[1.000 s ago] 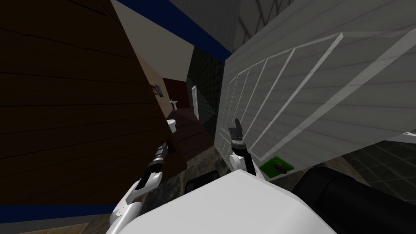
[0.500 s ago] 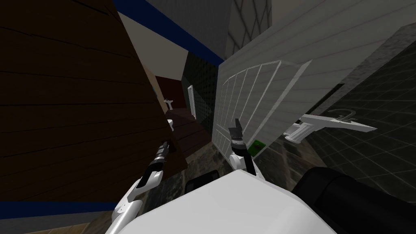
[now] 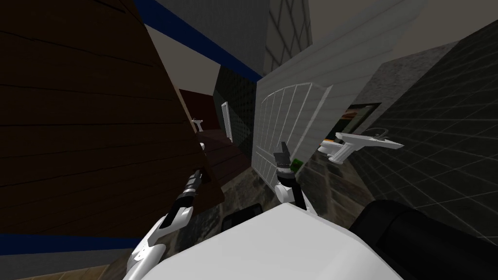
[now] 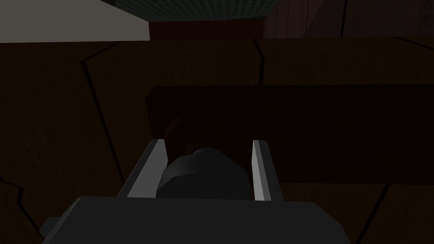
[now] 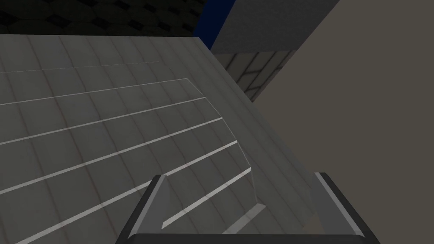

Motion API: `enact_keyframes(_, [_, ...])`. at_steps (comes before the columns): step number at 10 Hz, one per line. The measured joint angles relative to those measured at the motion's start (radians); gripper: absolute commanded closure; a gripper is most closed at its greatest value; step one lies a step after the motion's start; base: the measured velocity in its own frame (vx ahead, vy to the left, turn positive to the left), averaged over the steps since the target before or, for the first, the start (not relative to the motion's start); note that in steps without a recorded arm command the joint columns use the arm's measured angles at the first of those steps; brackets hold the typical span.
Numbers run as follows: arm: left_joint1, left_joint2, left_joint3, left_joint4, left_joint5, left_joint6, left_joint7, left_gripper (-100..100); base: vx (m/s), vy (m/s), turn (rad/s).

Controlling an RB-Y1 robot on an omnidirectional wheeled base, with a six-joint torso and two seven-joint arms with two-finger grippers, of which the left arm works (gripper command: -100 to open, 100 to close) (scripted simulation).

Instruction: Pull the door open

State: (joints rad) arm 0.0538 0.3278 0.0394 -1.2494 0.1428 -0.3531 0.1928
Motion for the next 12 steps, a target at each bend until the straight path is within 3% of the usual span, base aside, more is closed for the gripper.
enact_keyframes(4, [0.034, 0.045, -0.045, -0.021, 0.004, -0.02, 0.04, 100, -0.251, 0.093, -0.134])
enact_keyframes(6, [0.043, 0.052, -0.06, -0.019, 0.005, -0.024, 0.051, 100, -0.141, 0.052, -0.075])
enact_keyframes(12, [0.109, 0.135, -0.118, -0.066, 0.013, -0.084, 0.111, 100, -0.215, 0.088, -0.134])
